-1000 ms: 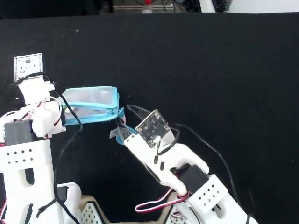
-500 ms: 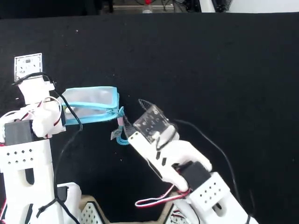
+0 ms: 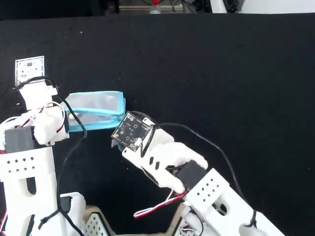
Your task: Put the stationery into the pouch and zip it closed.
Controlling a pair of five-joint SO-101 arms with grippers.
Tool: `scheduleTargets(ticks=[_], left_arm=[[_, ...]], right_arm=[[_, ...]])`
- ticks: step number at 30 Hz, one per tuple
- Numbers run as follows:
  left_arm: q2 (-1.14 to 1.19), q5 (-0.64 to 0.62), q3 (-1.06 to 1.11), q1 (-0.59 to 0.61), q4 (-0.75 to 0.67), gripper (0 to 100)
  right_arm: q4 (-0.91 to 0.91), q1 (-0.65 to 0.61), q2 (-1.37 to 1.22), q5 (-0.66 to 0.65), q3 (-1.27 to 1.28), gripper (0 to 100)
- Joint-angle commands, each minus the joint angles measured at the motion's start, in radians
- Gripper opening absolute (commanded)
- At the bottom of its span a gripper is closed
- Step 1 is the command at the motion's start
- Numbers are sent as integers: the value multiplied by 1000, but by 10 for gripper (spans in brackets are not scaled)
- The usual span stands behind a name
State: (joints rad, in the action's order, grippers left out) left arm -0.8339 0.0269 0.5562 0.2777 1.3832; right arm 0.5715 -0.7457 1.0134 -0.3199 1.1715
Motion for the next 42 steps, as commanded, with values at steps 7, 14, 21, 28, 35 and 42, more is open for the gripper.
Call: scheduleTargets(ticks=[7, 14, 21, 28, 35, 42], left_arm=[[-5, -9, -1, 8, -8, 30], [-5, -9, -1, 8, -8, 30], [-5, -9, -1, 8, -6, 30], [-5, -9, -2, 8, -5, 30], [-5, -9, -2, 8, -6, 30], [-5, -9, -2, 8, -8, 30]], right_arm=[[-81, -12, -4, -3, -36, 184], [-149, -9, -5, 77, 18, 183], [-180, 55, 4, 68, 36, 19], [-172, 140, 4, 68, 7, 14], [32, 137, 4, -52, -136, 14], [143, 137, 2, -57, -223, 31]])
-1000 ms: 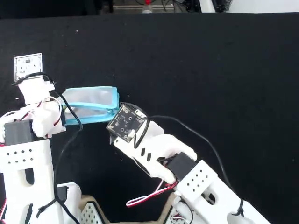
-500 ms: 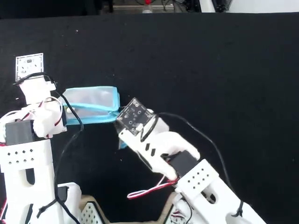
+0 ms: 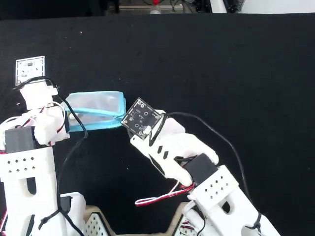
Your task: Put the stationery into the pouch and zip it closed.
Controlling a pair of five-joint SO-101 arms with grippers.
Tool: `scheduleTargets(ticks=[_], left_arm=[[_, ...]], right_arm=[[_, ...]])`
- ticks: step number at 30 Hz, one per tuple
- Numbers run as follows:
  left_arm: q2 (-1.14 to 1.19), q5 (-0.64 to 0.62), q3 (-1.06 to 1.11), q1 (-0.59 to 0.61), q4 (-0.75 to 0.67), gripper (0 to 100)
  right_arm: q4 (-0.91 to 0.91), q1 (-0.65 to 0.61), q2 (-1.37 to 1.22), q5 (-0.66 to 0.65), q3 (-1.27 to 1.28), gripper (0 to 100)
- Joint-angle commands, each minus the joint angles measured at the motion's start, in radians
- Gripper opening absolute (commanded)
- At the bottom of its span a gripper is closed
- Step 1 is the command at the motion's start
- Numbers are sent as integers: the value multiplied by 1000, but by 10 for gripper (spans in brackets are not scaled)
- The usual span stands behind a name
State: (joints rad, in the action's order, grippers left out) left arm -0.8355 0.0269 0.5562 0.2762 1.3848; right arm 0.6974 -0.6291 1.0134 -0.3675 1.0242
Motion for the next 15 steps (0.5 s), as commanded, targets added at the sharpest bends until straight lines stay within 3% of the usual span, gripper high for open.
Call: scheduleTargets(ticks=[1, 4, 15], left_arm=[[-3, -9, -2, 10, -8, 30], [-3, -9, -2, 10, -8, 30], [-3, -9, -4, 10, -6, 30]], right_arm=[[17, 20, 1, -9, -74, 51], [18, 20, -2, -9, -71, 111], [17, 20, 2, -11, -70, 85]])
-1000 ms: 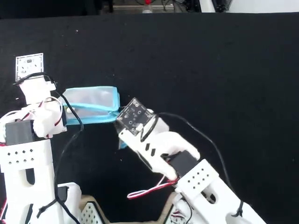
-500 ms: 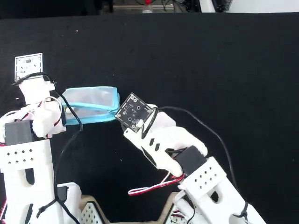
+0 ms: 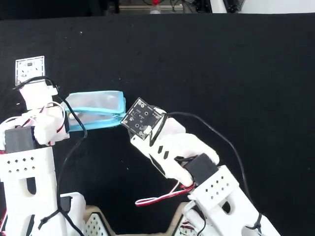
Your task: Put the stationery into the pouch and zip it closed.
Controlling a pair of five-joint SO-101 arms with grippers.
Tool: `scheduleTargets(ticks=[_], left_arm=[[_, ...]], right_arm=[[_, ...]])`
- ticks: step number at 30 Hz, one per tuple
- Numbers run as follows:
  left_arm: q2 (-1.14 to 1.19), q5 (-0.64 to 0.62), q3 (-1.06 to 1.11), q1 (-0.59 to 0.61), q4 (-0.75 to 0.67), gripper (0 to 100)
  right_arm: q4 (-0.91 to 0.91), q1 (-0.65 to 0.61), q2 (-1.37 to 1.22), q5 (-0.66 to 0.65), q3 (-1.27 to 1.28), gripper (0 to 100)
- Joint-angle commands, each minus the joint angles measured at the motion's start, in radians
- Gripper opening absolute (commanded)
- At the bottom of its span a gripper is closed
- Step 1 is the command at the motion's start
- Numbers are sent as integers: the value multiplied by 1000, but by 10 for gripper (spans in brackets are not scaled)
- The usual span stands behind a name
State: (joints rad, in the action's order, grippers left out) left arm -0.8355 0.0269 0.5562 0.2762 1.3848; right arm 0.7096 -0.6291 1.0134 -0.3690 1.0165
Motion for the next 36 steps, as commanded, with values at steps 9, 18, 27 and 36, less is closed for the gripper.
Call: scheduleTargets(ticks=[9, 18, 27, 36], left_arm=[[-3, -8, -4, 10, -5, 30], [-3, -8, -4, 10, -5, 30], [-3, -8, -2, 10, -5, 30], [-3, -8, -2, 10, -5, 30]], right_arm=[[5, 20, -4, 20, -56, 131], [-152, -18, -4, 81, 67, 148], [-204, -18, 4, 89, 110, 150], [-199, -18, 4, 147, 108, 176]])
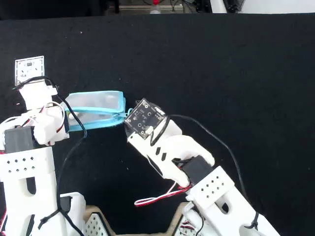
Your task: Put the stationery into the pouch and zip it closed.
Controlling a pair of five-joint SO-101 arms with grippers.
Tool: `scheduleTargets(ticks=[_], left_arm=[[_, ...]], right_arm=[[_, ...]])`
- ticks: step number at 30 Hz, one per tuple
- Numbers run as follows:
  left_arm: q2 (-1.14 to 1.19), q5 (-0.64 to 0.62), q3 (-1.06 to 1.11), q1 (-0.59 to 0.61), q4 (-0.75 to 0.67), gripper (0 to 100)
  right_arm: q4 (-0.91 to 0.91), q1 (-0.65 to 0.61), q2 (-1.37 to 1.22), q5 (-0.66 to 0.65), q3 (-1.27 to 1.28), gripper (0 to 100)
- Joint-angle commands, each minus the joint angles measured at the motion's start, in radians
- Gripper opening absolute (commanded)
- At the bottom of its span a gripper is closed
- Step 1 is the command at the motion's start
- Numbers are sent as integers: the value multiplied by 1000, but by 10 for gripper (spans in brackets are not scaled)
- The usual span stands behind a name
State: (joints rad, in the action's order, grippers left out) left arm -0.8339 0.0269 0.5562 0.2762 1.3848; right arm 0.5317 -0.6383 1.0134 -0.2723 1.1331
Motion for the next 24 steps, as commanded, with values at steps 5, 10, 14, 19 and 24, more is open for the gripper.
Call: scheduleTargets(ticks=[5, 10, 14, 19, 24], left_arm=[[-5, -8, -2, 10, -5, 30], [-5, -6, -2, 10, -5, 30], [-5, -6, -1, 10, -5, 30], [-5, -6, -1, 10, -5, 30], [-5, -6, -1, 10, -5, 30]], right_arm=[[-20, -14, 4, 51, -7, 158], [-20, -9, 4, 2, -8, 109], [-15, -9, 5, 8, -4, 111], [49, -9, 5, 92, -18, 175], [49, -11, 5, 55, -22, 141]])
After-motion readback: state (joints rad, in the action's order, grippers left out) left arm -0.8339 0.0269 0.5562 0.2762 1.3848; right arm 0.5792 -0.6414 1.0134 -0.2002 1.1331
